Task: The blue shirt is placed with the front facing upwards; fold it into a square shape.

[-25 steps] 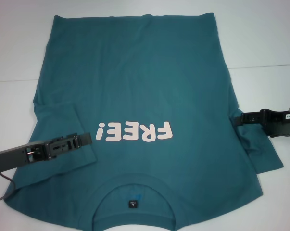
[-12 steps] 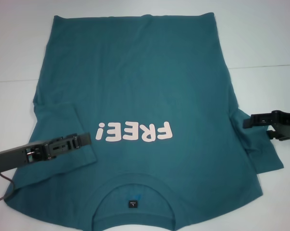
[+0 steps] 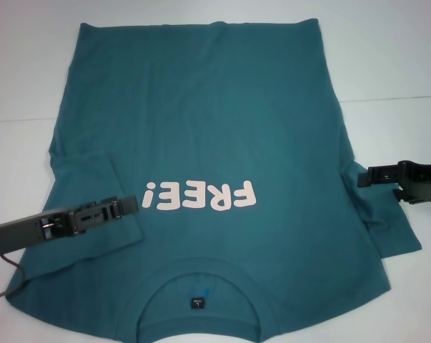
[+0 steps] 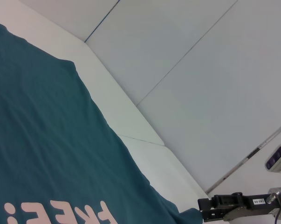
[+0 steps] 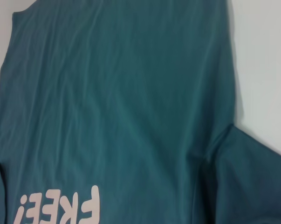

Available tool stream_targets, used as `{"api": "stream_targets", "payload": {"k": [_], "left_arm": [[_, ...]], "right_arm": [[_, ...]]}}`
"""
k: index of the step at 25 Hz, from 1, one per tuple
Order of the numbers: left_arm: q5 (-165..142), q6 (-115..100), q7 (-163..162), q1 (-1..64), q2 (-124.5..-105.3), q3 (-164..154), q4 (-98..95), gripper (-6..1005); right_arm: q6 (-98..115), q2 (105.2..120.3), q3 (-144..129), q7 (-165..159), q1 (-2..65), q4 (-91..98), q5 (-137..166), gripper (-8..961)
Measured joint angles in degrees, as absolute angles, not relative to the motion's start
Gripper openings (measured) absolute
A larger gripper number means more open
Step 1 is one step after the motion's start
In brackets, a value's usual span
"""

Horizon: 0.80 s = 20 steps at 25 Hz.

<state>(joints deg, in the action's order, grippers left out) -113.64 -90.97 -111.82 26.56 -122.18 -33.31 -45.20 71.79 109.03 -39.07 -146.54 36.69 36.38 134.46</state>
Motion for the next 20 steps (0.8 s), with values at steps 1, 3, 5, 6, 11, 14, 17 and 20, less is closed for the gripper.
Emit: {"api": "stream_targets", "payload": {"k": [1,3,5,6,11,14,17,20], "left_arm": [[-113.6,-91.0,-111.8,26.5,-122.17,-33.3,-45.2,721],[-113.6,-91.0,-111.9,26.5,-122.17,-33.3,-45.2,721],[-113.6,-91.0,-111.8,26.4,-122.17,-33.3,-45.2,720],[-113.6,-91.0,-111.7,26.4,-122.17,-33.2,-45.2,720],[-113.6,-90.4,-111.7,26.4,-122.16,-33.2,-45.0,721],[-113.6,-90.3,-111.8,26.4,-122.16,-33.2,-45.0,721],[-113.6,-90.3,-112.0,26.5,-122.16,-33.3,-45.0,720],[-113.6,-90.3,-112.1,26.4,-122.16,-33.3,-45.0,720]], "right_arm": [[71.8,109.08,-39.1,-146.4,36.7,36.4,134.5,879],[71.8,109.17,-39.1,-145.9,36.7,36.4,134.5,876],[71.8,109.19,-39.4,-145.6,36.7,36.3,134.5,872],[71.8,109.2,-39.5,-145.6,36.6,36.3,134.5,870],[71.5,109.19,-40.0,-145.6,36.2,36.3,134.6,709],[71.2,109.18,-40.0,-145.7,36.2,36.2,134.8,585],[70.9,109.16,-40.1,-145.8,36.2,36.2,135.7,459],[70.4,109.16,-40.1,-146.0,36.2,35.8,136.0,321]]}}
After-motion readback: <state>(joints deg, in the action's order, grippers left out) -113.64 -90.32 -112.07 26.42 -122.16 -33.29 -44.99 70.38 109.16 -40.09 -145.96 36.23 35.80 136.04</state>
